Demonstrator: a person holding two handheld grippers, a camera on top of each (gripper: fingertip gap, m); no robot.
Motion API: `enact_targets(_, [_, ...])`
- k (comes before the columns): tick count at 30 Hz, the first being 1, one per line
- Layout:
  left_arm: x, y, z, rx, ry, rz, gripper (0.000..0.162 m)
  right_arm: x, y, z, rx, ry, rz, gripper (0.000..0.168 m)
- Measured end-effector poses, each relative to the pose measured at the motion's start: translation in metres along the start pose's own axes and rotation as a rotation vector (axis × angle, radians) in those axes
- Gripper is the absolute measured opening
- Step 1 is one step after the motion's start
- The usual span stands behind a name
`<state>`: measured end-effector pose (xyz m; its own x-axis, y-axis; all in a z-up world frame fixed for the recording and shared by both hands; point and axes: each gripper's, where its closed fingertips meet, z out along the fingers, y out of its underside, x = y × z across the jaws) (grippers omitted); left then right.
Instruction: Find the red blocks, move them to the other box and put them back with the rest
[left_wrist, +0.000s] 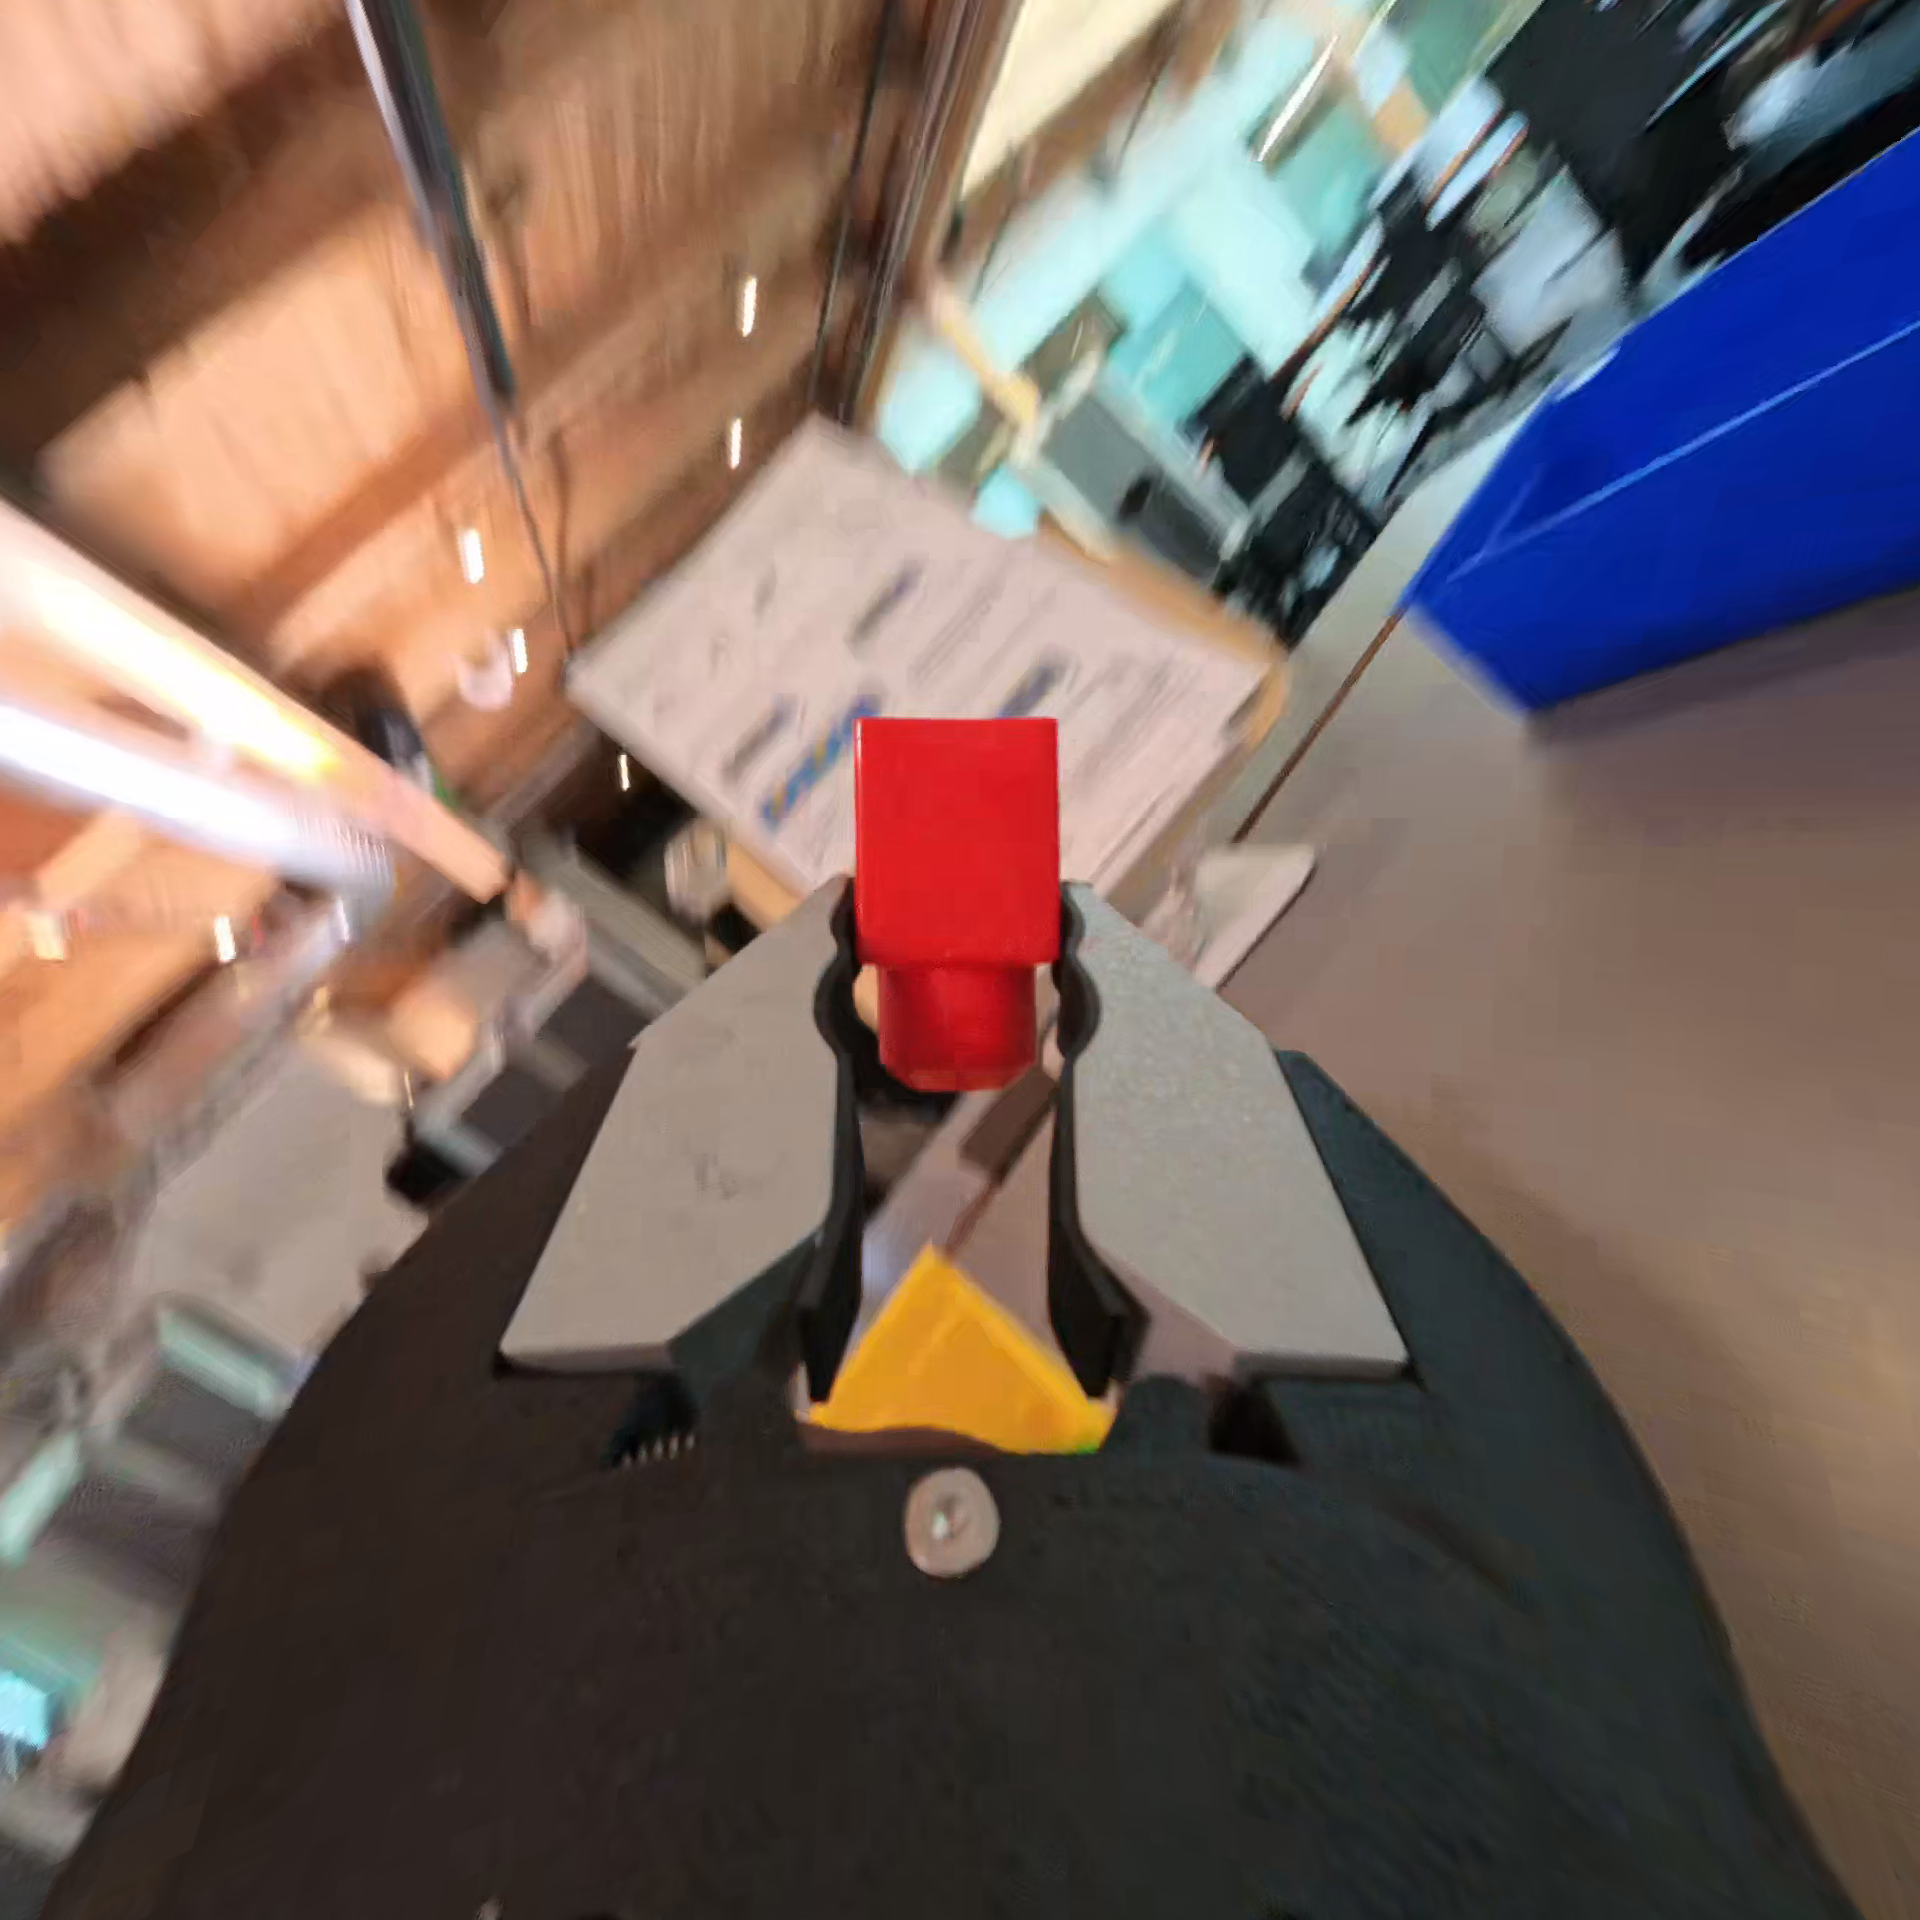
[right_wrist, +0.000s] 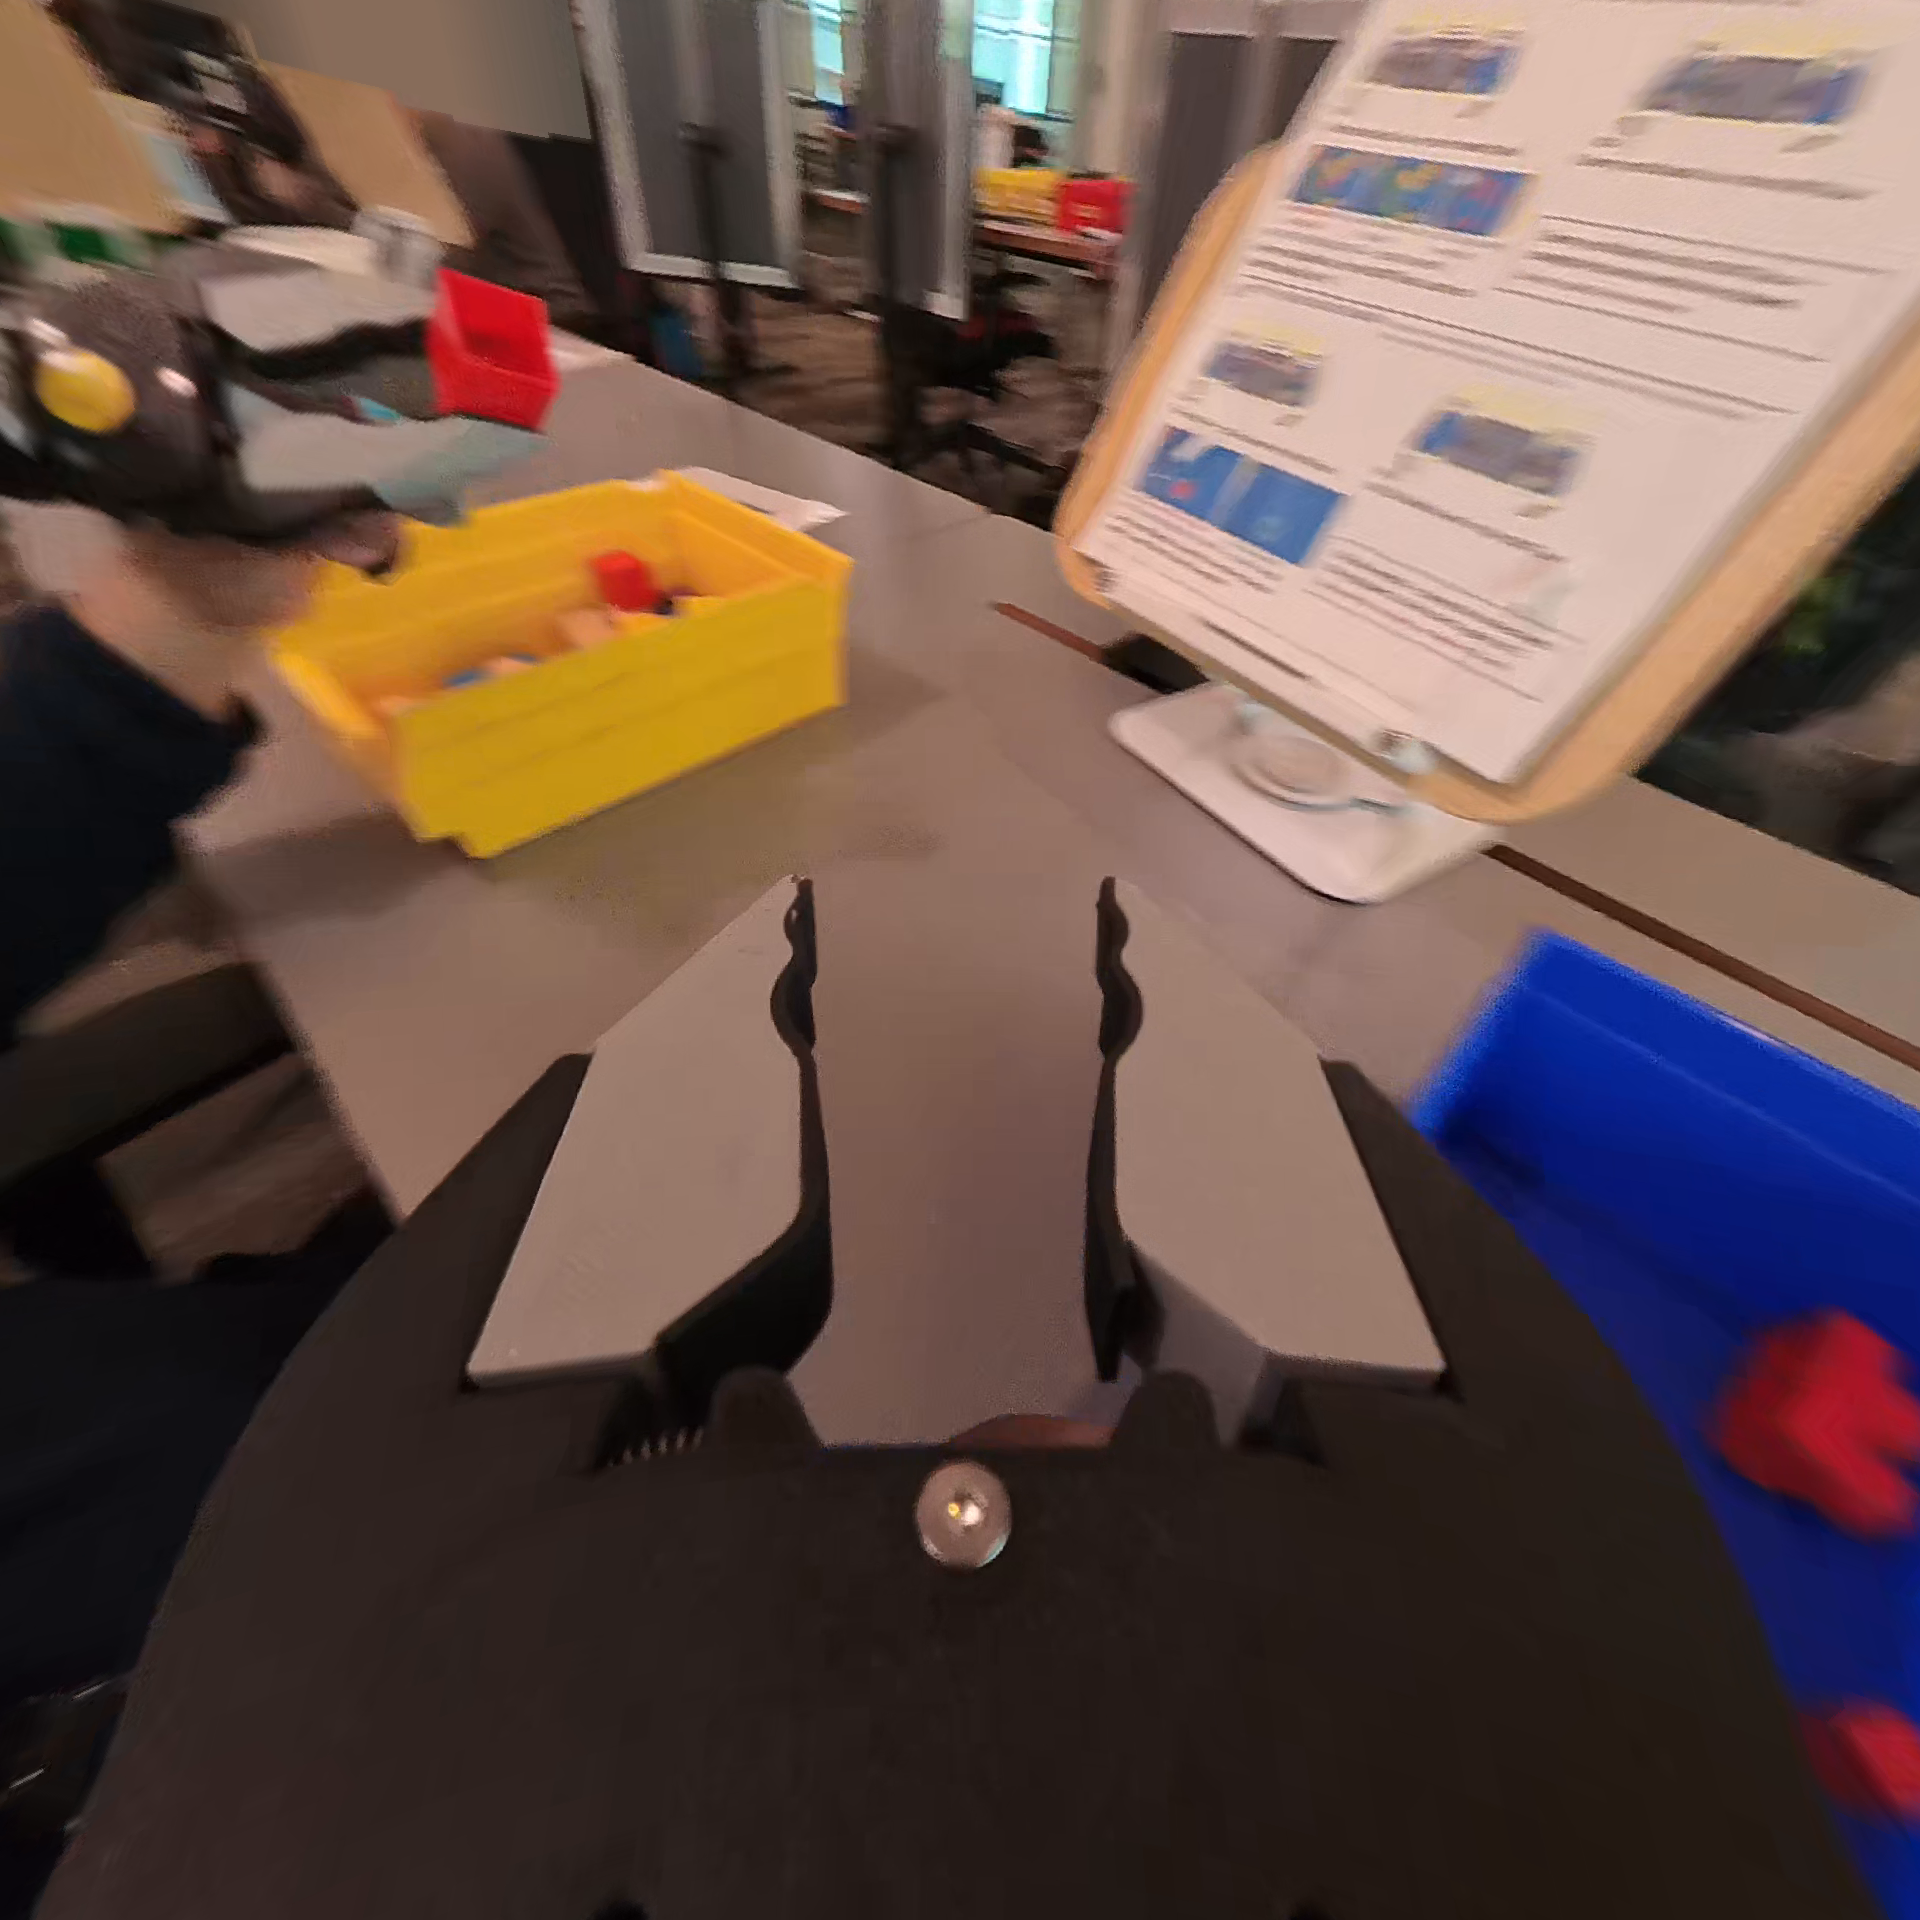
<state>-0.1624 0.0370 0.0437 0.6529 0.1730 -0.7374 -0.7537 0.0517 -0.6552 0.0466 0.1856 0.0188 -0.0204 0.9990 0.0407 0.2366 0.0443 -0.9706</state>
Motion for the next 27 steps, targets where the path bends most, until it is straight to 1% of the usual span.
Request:
enact_targets(1, [0.021,-0.027,-0.004,0.072,0.019,0.071,0.034,-0.022,-0.004,0.005,0.018,-0.092,0.012,0.053])
enact_targets(2, [0.039,-0.046,-0.007,0.109,0.014,0.147,0.034,-0.046,-0.008,0.01,0.036,-0.188,0.028,0.055])
enact_targets(4, [0.07,-0.075,-0.007,0.151,-0.004,0.258,0.035,-0.088,-0.016,0.014,0.075,-0.345,0.058,0.061])
enact_targets(5, [0.088,-0.087,-0.006,0.176,0.011,0.286,0.034,-0.104,-0.021,0.016,0.098,-0.394,0.069,0.063])
enact_targets(6, [0.104,-0.097,-0.004,0.196,0.03,0.314,0.034,-0.118,-0.024,0.018,0.114,-0.427,0.073,0.066])
enact_targets(7, [0.119,-0.102,0.001,0.183,0.046,0.362,0.034,-0.128,-0.024,0.021,0.118,-0.444,0.072,0.068])
enact_targets(8, [0.126,-0.104,0.006,0.159,0.027,0.418,0.034,-0.135,-0.021,0.026,0.108,-0.442,0.064,0.071])
enact_targets(9, [0.13,-0.109,0.01,0.157,-0.01,0.454,0.034,-0.137,-0.016,0.032,0.087,-0.421,0.05,0.072])
enact_targets(10, [0.135,-0.113,0.013,0.162,-0.01,0.455,0.034,-0.136,-0.009,0.039,0.052,-0.386,0.029,0.072])
enact_targets(11, [0.145,-0.112,0.016,0.151,0.034,0.434,0.034,-0.133,-0.001,0.045,0.019,-0.353,0.003,0.07])
enact_targets(12, [0.151,-0.109,0.02,0.132,0.058,0.415,0.034,-0.13,0.002,0.048,0.007,-0.332,-0.018,0.049])
enact_targets(13, [0.151,-0.107,0.023,0.125,0.04,0.413,0.034,-0.128,0.003,0.049,0.009,-0.32,-0.033,0.035])
enact_targets(15, [0.147,-0.102,0.025,0.126,0.009,0.385,0.034,-0.122,0.004,0.048,-0.004,-0.301,-0.061,0.034])
enact_targets(16, [0.14,-0.099,0.026,0.111,-0.017,0.334,0.033,-0.115,0.0,0.045,0.01,-0.276,-0.069,0.034])
enact_targets(18, [0.126,-0.089,0.027,0.066,-0.013,0.211,0.037,-0.087,-0.008,0.036,0.038,-0.18,-0.077,0.034])
enact_targets(20, [0.101,-0.08,0.026,0.022,-0.052,0.078,0.035,-0.042,-0.013,0.02,0.051,-0.023,-0.085,0.033])
enact_targets(22, [0.079,-0.069,0.023,-0.023,-0.065,-0.045,0.034,0.018,-0.013,-0.004,0.058,0.185,-0.079,0.034])
enact_targets(23, [0.07,-0.063,0.021,-0.034,-0.065,-0.097,0.034,0.046,-0.007,-0.015,0.038,0.266,-0.059,0.034])
enact_targets(25, [0.053,-0.053,0.016,-0.047,-0.09,-0.141,0.03,0.09,0.017,-0.035,-0.056,0.365,0.009,0.034])
enact_targets(27, [0.027,-0.032,0.009,-0.133,-0.176,-0.094,0.029,0.126,0.047,-0.055,-0.176,0.456,0.062,0.034])
